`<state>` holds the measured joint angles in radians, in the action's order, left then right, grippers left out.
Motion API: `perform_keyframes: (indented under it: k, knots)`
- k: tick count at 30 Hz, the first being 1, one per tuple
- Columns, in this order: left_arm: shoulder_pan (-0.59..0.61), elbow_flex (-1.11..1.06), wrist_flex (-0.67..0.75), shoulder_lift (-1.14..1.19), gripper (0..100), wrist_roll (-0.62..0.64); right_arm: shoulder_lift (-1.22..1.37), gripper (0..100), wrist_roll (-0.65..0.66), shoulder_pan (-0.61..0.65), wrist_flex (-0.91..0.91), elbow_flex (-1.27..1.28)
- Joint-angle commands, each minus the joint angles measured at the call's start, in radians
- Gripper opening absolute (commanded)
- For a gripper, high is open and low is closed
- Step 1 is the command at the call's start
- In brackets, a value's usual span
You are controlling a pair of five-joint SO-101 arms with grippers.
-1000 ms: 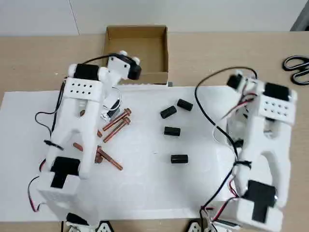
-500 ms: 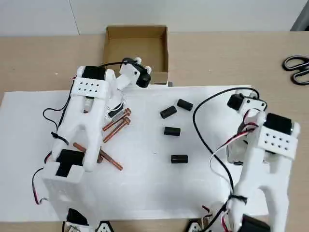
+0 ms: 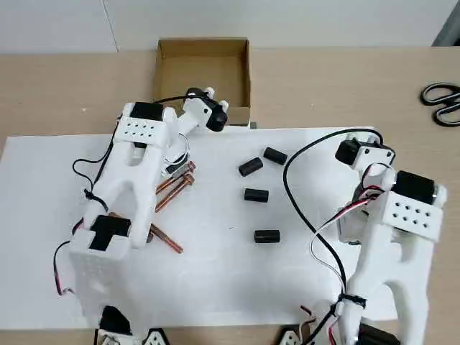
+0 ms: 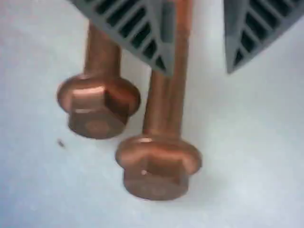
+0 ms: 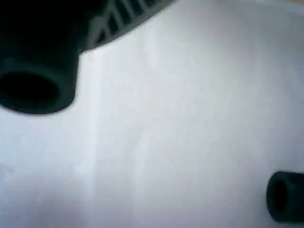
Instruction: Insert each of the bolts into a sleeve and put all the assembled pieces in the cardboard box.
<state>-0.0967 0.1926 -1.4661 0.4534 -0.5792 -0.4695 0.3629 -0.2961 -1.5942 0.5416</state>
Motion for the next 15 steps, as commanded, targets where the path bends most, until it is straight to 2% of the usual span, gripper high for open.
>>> perform_keyframes:
  k: [1, 15]
  knots:
    - [-0.017, 0.044, 0.028, 0.000, 7, 0.000, -0.033, 0.4, 0.011, -0.012, 0.015, -0.006]
    - [-0.080, 0.117, -0.020, 0.012, 7, 0.077, -0.031, 0.4, 0.008, -0.012, 0.019, -0.006]
